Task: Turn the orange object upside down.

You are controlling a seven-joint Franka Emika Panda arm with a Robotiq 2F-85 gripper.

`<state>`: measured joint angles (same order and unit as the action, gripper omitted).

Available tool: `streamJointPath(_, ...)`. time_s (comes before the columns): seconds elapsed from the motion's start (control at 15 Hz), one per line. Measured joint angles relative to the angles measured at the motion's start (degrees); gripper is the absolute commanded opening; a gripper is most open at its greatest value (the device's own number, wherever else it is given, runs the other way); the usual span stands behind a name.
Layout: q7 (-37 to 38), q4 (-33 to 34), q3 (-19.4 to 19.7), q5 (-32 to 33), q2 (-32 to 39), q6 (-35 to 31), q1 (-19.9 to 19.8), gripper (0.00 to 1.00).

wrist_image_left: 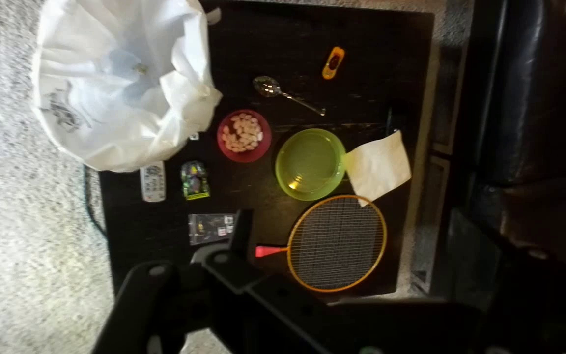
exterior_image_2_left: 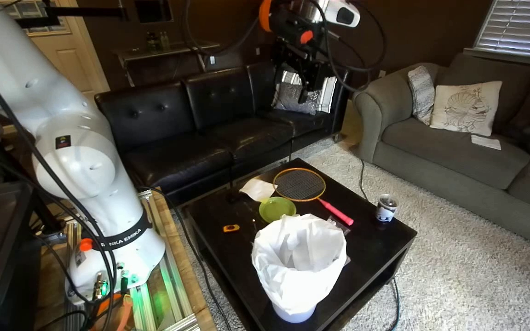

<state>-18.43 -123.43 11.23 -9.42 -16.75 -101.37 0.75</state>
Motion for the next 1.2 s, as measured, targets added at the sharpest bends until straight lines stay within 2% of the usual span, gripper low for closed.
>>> streamJointPath(0.33,-7.20,-0.83,-6.14,-10.14,8.59,-3.17,5.03,1.00)
streamJointPath(0.53,-12.03,-0.37,-10.44,-14.10,15.46,-3.62,6.94,1.00)
streamJointPath(0.87,-21.70,0.10,-15.76,-15.54,24.66,-1.34,6.94,1.00)
streamJointPath(1.2,-25.15,1.15,-16.61,-15.52,28.16,2.55,6.36,1.00)
